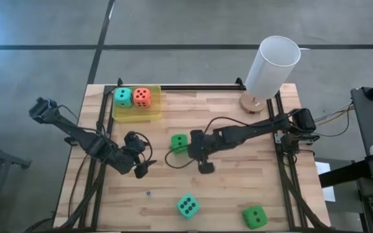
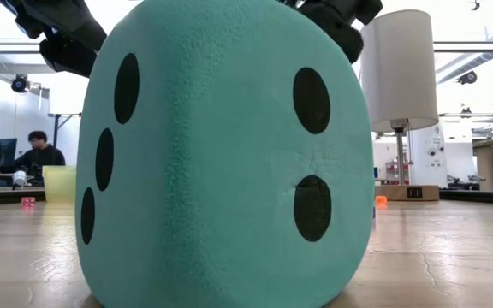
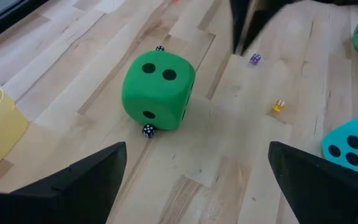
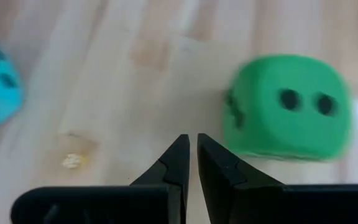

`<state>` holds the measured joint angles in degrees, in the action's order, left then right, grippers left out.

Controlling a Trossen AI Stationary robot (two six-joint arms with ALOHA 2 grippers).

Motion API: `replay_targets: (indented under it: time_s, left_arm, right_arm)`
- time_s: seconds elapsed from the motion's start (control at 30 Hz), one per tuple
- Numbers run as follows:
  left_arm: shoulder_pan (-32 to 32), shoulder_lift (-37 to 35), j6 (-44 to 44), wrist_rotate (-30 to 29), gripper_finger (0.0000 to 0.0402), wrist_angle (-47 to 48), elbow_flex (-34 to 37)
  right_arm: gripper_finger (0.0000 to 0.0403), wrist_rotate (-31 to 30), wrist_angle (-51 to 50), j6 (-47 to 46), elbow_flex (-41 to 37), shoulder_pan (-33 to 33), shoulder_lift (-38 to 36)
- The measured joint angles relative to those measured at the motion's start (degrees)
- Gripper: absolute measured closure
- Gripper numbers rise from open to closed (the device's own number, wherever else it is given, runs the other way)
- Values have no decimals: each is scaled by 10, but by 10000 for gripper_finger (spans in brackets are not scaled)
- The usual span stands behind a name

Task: Pick & Place Dice
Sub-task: Adjust the top green large die

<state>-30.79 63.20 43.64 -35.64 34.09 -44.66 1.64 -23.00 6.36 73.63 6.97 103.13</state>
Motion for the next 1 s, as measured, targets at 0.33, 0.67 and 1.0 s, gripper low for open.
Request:
replay_targets:
  time_s: [0.33,0.67,1.0]
  left_arm:
    - [0,0,0,0,8,0,0]
    - [0,0,0,0,7,-1,0]
    - [0,0,1,0,10,-1,0]
  right_arm:
    - [374,3,67,4,-15,-12,33]
    - [374,-3,75,18,-5,-45,54]
    - [374,-6,86,31,14,-83,89]
